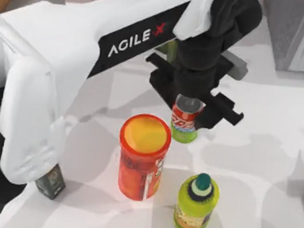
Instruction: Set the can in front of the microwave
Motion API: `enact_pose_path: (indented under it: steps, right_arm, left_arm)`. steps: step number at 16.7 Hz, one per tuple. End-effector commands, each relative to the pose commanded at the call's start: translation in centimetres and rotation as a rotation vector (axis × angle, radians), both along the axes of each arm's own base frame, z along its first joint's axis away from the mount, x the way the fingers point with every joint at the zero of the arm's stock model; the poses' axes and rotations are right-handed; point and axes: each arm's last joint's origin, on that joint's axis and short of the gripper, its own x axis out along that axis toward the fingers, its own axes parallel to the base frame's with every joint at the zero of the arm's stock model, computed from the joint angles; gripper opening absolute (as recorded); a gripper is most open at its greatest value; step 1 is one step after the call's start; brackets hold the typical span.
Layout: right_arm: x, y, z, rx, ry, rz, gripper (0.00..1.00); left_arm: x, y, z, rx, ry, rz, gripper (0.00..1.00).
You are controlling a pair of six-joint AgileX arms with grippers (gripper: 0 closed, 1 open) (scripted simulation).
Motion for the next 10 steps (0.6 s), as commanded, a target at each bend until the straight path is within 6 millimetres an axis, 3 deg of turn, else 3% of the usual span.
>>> enact_pose_path:
  steps: [5, 10]
  right_arm:
    - [0.0, 0.0, 0.0, 0.0, 0.0, 0.0, 1.0]
    - [0.0, 0.0, 0.0, 0.0, 0.0, 0.0, 1.0]
  left_arm:
    - [1.4, 9.7, 5.0, -0.045, -0.105, 0.195, 0.0]
    - [-1.7, 21.2, 7.1, -0.065, -0.147, 0.416, 0.0]
